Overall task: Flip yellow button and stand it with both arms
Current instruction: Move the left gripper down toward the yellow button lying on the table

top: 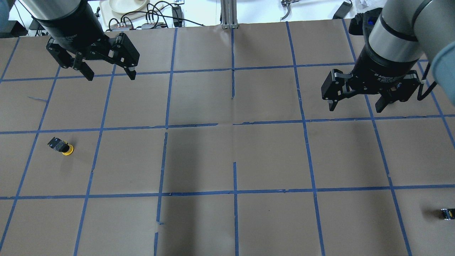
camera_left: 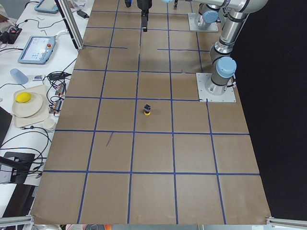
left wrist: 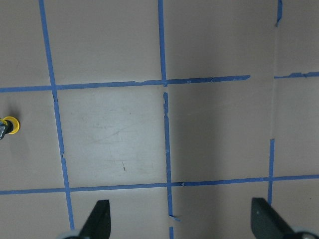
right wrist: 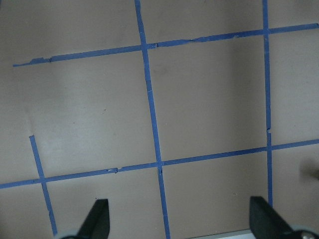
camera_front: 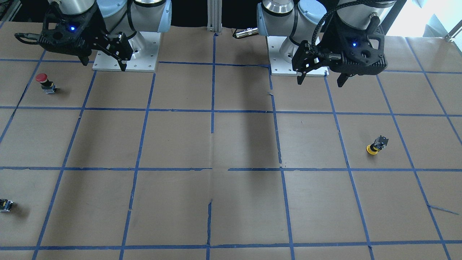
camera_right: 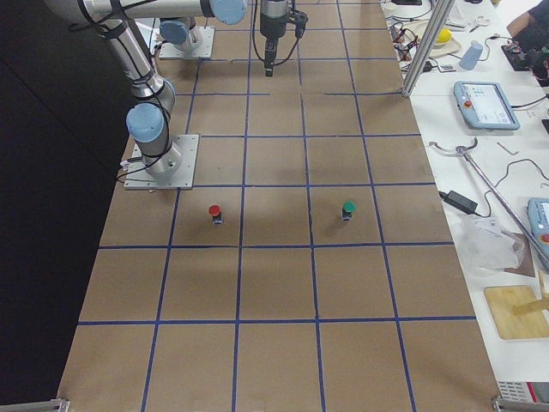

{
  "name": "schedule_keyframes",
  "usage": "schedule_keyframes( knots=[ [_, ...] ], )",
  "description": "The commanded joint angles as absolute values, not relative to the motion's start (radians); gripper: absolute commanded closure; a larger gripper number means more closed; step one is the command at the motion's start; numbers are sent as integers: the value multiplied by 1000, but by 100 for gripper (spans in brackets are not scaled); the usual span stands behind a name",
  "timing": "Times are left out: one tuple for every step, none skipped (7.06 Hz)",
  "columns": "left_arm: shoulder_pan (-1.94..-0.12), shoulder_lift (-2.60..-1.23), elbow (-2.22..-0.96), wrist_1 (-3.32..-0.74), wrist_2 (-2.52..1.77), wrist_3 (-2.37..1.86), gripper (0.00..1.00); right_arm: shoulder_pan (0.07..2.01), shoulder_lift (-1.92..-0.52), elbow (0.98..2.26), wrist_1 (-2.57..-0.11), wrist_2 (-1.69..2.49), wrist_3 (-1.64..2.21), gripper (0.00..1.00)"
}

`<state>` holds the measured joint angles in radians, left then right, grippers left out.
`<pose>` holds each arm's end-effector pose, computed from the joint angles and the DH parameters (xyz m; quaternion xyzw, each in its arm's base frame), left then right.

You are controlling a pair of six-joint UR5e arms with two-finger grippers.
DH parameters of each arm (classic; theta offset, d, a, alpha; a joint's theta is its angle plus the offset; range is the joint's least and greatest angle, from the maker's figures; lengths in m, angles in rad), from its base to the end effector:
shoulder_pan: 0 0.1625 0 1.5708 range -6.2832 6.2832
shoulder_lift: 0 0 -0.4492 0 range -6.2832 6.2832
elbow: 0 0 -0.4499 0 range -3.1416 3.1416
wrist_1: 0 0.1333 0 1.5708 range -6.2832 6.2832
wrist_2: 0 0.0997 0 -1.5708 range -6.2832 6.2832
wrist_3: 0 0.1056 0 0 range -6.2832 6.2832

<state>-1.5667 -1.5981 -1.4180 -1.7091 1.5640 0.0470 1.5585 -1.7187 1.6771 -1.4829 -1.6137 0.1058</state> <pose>-0.1317 -0.5575 0.5610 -0.0214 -0.9997 -0.0063 0.0036 0.1229 -0.4796 0.5155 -0.0585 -0.9978 -0.0221 0.0225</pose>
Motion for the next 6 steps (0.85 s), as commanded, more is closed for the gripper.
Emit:
schedule_keyframes(
  knots=[
    [-1551,-1597,-1422,-1687,1563,54,0,1559,-1720,1678,-1482,-1614,106,0],
    [-1530,-1598,-1425,-1690,1568,101,0,1559,-1718,1678,-1483,-1614,106,0],
    [-1466,-1600,-1451,-1721,1627,198,0,1559,-1720,1678,-1482,-1614,106,0],
    [-1372,-1603,-1515,-1701,1647,315,0,1559,-1720,1678,-1482,-1614,106,0],
    [-1276,-1603,-1575,-1601,1646,437,1,1559,-1718,1678,-1480,-1614,106,0],
    [-1182,-1605,-1653,-1516,1644,606,1,1559,-1718,1678,-1479,-1615,104,0]
  ],
)
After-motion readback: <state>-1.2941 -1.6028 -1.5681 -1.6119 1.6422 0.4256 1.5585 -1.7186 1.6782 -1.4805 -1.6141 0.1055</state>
